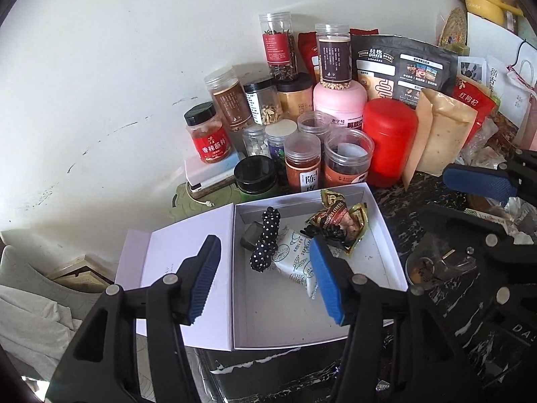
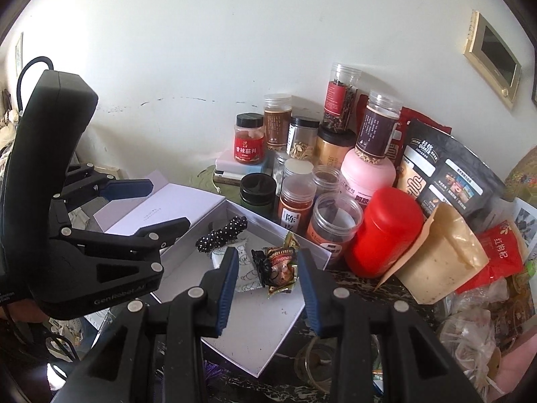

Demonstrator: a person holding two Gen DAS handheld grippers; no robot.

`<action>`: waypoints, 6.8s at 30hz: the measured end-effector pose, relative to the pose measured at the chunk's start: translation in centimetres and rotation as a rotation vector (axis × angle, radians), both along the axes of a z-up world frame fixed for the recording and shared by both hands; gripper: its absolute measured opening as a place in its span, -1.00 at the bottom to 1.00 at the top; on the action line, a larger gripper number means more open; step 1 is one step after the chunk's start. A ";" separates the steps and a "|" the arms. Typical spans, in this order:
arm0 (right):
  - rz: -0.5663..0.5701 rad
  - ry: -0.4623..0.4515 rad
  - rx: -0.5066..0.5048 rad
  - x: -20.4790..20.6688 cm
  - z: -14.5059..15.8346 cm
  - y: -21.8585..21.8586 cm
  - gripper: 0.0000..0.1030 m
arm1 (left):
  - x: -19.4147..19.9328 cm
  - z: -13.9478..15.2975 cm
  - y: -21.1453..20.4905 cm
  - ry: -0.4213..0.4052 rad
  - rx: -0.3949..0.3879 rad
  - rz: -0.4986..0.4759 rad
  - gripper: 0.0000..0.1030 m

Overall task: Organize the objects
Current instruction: 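Open the right gripper to drop the hair tie while the left gripper releases the scrunchie into the box, then move both grippers back from the box toward the lavender pouch and red packet, then grasp the lavender satin pouch with the left gripper while the right gripper grasps the red-and-white packet, then lift the lavender pouch with the left gripper while the right gripper carries the red packet toward the box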

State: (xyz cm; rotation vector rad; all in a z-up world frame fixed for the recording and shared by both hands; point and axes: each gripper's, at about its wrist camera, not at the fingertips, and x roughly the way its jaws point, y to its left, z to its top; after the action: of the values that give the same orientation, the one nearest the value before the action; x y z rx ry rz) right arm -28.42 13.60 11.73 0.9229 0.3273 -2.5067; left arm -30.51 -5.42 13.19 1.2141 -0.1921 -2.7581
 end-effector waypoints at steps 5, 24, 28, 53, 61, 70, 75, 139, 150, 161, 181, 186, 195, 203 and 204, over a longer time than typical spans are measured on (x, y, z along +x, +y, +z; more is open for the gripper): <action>0.008 0.033 -0.016 2.4 1.3 1.0 -0.17 | 2.3 1.6 0.9 0.022 -0.001 -0.001 0.18; -0.011 0.073 -0.015 10.3 2.1 3.8 -0.11 | 11.2 4.3 5.2 0.065 0.004 -0.030 0.38; -0.011 0.062 -0.010 11.8 1.2 4.5 -0.11 | 12.8 3.6 6.1 0.057 0.010 -0.032 0.38; 0.039 0.003 -0.044 21.0 -5.3 6.5 -0.11 | 21.4 -3.6 7.7 -0.023 0.054 -0.047 0.38; 0.076 -0.068 -0.036 22.9 -8.8 6.9 -0.11 | 23.0 -6.4 7.9 -0.043 0.077 -0.055 0.38; 0.089 -0.185 -0.034 23.6 -13.3 7.7 -0.07 | 24.1 -8.7 8.6 -0.070 0.095 -0.074 0.38; 0.098 -0.240 -0.041 23.6 -15.4 8.2 -0.07 | 24.1 -10.3 9.3 -0.093 0.107 -0.106 0.38; 0.222 -0.194 0.085 23.2 -21.1 7.8 0.69 | 18.0 -19.7 9.3 -0.264 0.257 -0.177 0.07; 0.369 -0.109 0.183 24.2 -20.8 4.4 0.76 | 25.1 -19.4 4.0 -0.268 0.250 -0.005 0.08; 0.219 -0.196 0.090 21.0 -21.9 3.4 0.80 | 26.5 -19.2 2.9 -0.257 0.280 0.042 0.08; 0.159 -0.208 0.071 20.2 -21.3 6.2 0.13 | 25.2 -20.1 5.0 -0.207 0.191 0.036 0.36; 0.079 -0.226 0.066 20.2 -21.2 7.6 0.12 | 24.6 -20.3 5.6 -0.202 0.195 0.030 0.37; 0.025 -0.251 0.065 20.4 -21.2 9.8 0.19 | 24.4 -20.2 7.6 -0.197 0.189 -0.001 0.25; 0.080 -0.243 0.070 20.5 -21.5 11.1 0.47 | 24.3 -20.0 8.9 -0.200 0.186 -0.013 0.19; 0.079 -0.243 0.066 20.4 -21.5 11.2 0.49 | 24.3 -20.0 9.1 -0.201 0.184 -0.018 0.19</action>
State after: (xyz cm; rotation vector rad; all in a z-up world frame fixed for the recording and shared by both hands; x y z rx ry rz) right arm -8.00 24.84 -9.76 1.2031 0.3618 -2.2935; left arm -6.24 3.65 -6.79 1.5428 0.0347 -2.7162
